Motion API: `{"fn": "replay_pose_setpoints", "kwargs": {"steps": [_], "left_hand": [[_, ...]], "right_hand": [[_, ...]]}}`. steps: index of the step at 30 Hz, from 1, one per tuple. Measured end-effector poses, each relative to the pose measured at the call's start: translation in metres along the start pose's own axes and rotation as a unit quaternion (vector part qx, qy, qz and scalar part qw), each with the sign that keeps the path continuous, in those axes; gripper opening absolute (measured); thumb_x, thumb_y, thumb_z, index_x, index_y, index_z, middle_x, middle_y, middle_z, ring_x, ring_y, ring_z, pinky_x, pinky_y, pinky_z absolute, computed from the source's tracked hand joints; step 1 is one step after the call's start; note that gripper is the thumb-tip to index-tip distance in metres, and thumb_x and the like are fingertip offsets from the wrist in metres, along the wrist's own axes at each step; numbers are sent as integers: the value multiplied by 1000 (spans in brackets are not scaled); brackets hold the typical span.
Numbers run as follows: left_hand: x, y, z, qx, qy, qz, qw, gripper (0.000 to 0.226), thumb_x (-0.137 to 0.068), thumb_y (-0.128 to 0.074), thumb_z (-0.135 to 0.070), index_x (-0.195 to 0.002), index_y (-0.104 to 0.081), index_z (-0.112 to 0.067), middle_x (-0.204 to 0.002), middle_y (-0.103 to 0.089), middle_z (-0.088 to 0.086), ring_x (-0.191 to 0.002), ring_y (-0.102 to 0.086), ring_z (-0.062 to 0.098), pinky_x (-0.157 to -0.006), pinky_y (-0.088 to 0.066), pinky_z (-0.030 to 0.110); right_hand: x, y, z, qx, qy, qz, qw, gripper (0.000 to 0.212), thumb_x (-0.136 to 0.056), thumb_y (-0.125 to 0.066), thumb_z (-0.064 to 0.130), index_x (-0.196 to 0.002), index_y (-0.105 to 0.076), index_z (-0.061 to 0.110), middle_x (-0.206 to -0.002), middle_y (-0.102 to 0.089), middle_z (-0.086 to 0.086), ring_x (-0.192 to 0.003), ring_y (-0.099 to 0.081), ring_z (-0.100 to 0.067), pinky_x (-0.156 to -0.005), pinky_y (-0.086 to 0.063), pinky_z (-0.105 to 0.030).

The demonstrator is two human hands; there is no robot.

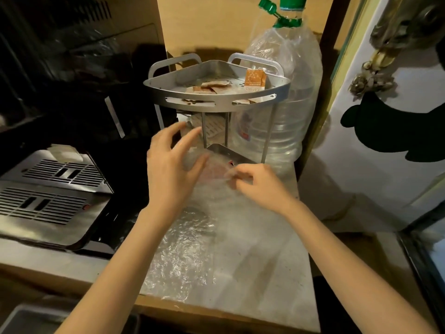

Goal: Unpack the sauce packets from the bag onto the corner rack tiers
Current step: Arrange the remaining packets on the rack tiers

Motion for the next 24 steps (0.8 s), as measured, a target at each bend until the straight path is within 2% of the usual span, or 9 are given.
{"fn": "replay_pose_setpoints", "kwargs": {"steps": [2,5,8,11,13,16,18,21,24], "left_hand": [[6,12,-7,-13,-8,-63,998,44,-80,-66,-25,-121,-57,-12,-128,-52,16,-119,-41,25,-98,-30,30],[22,11,-7,-20,-12,-69,997,42,-86,-56,-29,-124,-54,-12,-131,-50,15,-121,-36,22,-100,-22,24],[37,-12,9,-22,33,51,998,51,-90,-35,-43,-134,-43,-20,-145,-38,10,-134,-31,24,-107,-16,30],[57,-39,33,-28,74,186,979,64,-86,-13,-55,-142,-28,-26,-155,-15,3,-143,-11,18,-113,-3,35],[73,-57,51,-58,88,248,963,72,-82,-2,-58,-144,-21,-27,-156,-7,1,-144,0,15,-114,5,36],[99,-80,74,-97,117,325,934,64,-87,-2,-57,-145,-10,-30,-157,1,0,-143,8,15,-113,10,38],[115,-94,87,-99,131,367,916,52,-95,-11,-48,-145,-5,-33,-156,6,-1,-141,14,13,-111,13,36],[136,-109,100,-103,140,400,900,50,-96,-12,-45,-144,1,-36,-156,8,-2,-140,16,10,-109,17,35],[150,-121,110,-113,136,425,888,51,-95,-8,-46,-143,7,-37,-156,8,-2,-139,18,11,-110,16,37]], "right_hand": [[-4,-3,4,-121,-22,-44,991,25,-84,-59,8,-87,-68,31,-90,-71,3,-90,-68,-18,-80,-55,-35],[-5,-16,2,-273,-87,-102,953,26,-85,-59,4,-85,-67,28,-87,-72,-2,-89,-69,-22,-84,-55,-43],[-1,-50,-12,-452,-225,-109,856,16,-85,-58,1,-85,-66,15,-81,-73,-6,-74,-69,-21,-83,-55,-49],[9,-89,-27,-538,-345,-96,763,15,-84,-58,-1,-94,-66,5,-82,-69,-11,-67,-64,-22,-67,-56,-39],[16,-111,-40,-559,-379,-93,732,19,-85,-56,-1,-101,-66,3,-86,-68,-12,-67,-63,-21,-58,-55,-32],[27,-133,-58,-526,-418,-100,734,13,-84,-60,0,-90,-68,9,-84,-66,-6,-72,-57,-17,-65,-46,-26],[33,-141,-65,-487,-433,-77,754,17,-83,-61,1,-98,-67,9,-78,-64,-2,-67,-52,-12,-59,-41,-22],[39,-149,-70,-450,-437,-32,778,23,-83,-61,-1,-104,-63,6,-78,-62,-4,-67,-54,-14,-54,-42,-23],[40,-147,-74,-352,-423,3,835,8,-82,-65,8,-81,-64,16,-81,-65,-4,-69,-60,-15,-59,-50,-28]]}}
Point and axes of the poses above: each hand's wrist, its own x-axis away from the middle knuckle, its own y-axis out of the back of the hand, z = x × y, the point moved 4 cm from there along -x, towards the middle knuckle
